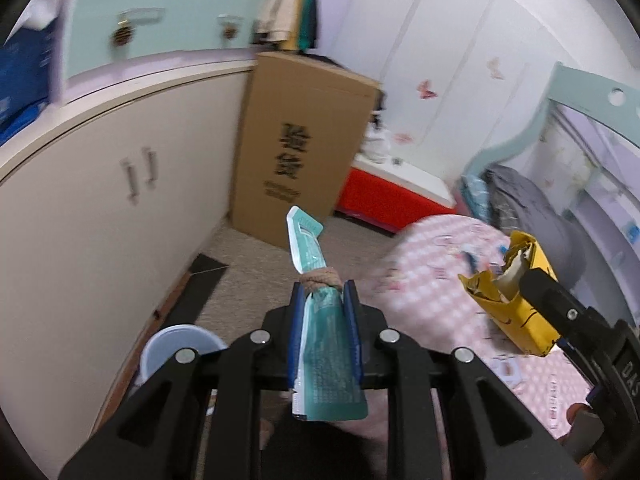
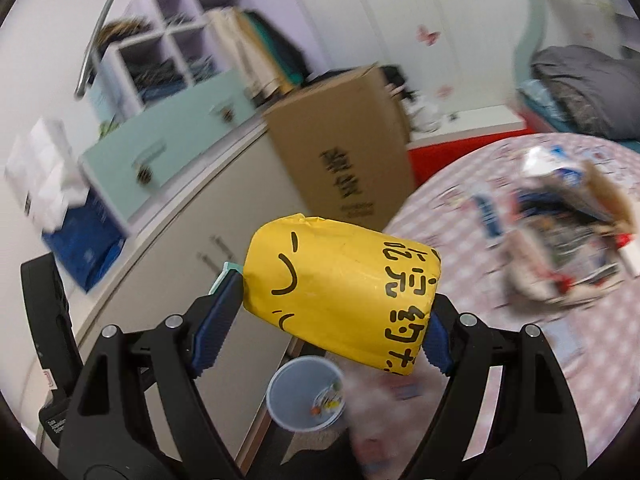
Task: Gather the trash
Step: 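Carry the yellow bag and teal tube over the wastebasket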
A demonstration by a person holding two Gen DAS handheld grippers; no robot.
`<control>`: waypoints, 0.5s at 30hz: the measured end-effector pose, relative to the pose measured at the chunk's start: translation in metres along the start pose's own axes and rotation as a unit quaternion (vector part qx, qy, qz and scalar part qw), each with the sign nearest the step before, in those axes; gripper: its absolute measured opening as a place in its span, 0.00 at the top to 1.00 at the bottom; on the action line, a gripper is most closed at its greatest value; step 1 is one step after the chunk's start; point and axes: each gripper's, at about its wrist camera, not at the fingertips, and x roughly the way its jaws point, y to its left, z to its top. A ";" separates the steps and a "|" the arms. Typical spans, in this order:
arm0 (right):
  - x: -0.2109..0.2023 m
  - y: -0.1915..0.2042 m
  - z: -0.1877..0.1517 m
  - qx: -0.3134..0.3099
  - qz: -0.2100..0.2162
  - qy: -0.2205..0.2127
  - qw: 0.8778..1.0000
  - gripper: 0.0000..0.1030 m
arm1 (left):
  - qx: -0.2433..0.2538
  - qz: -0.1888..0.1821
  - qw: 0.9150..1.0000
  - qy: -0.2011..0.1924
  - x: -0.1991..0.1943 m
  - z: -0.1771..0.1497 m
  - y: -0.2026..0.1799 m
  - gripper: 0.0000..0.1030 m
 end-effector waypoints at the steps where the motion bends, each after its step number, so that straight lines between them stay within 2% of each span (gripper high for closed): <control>1: 0.007 0.007 -0.004 -0.005 0.004 0.007 1.000 0.24 | -0.008 0.008 1.000 0.001 0.000 -0.001 0.012 0.82; 9: 0.092 0.066 -0.046 -0.048 0.041 0.090 0.994 0.24 | -0.074 0.055 0.995 0.029 0.021 -0.017 0.107 0.82; 15: 0.151 0.097 -0.076 -0.074 0.053 0.139 0.986 0.24 | -0.120 0.091 0.987 0.050 0.042 -0.029 0.172 0.82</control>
